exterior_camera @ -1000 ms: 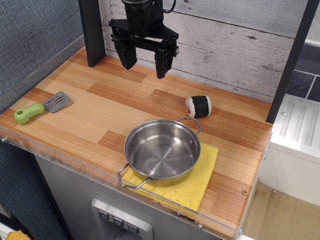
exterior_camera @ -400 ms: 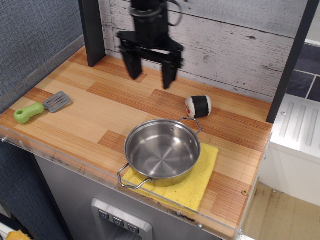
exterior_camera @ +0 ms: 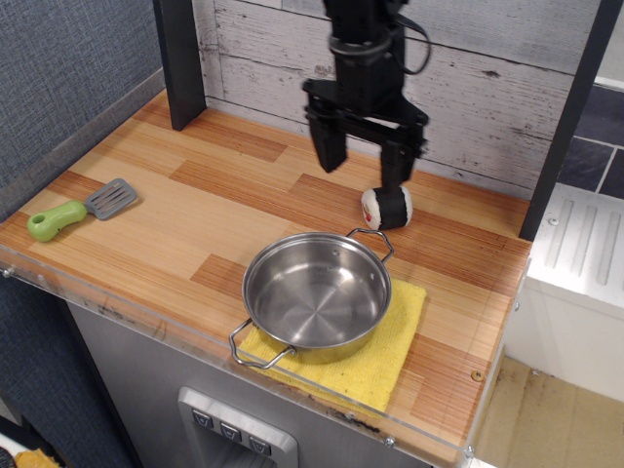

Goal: Put the sushi roll inside the pan

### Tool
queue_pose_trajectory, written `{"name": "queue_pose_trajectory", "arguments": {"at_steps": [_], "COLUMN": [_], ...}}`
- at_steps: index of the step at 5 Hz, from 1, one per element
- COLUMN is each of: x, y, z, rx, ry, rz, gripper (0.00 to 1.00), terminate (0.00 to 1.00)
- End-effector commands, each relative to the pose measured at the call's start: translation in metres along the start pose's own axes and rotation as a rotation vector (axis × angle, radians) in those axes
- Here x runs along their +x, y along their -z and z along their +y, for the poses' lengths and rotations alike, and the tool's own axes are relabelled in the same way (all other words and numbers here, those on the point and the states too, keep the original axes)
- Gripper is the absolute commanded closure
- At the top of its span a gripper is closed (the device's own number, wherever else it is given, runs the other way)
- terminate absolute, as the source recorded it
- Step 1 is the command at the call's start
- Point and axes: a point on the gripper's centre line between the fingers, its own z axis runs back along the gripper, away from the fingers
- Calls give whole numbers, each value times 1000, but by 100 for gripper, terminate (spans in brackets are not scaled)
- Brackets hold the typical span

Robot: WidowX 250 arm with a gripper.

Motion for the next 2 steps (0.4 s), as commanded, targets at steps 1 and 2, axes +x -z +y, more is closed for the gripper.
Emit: {"name": "queue_pose_trajectory", "arguments": {"at_steps": [1,2], "x": [16,13], "y": [10,20], "z": [4,4], "rx": [2,4], "ry": [32,36], "rz": [11,31], "gripper": [0,0], "terminate": [0,0]}}
